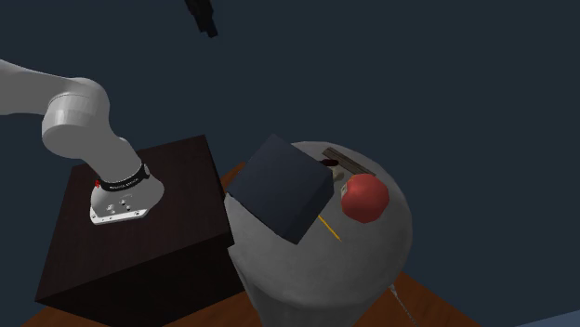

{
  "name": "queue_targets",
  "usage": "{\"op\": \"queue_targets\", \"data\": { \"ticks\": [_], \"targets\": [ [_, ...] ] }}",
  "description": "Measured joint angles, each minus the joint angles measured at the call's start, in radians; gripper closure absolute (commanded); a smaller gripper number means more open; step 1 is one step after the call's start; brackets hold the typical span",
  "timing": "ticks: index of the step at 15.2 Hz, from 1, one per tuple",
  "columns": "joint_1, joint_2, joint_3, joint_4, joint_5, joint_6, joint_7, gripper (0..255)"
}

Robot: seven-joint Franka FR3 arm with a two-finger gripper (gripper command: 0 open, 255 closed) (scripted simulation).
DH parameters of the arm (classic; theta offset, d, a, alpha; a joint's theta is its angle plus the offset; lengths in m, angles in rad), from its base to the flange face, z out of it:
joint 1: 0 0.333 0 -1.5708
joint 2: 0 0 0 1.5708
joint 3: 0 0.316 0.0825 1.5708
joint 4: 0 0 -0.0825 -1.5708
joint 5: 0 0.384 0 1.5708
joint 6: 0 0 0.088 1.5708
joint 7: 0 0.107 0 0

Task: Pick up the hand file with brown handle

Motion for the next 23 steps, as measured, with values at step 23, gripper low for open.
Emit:
{"op": "queue_targets", "data": {
  "ticks": [23],
  "targets": [
    [0.003,0.545,-0.229,-0.119,0.004,0.685,-0.322,0]
  ]
}}
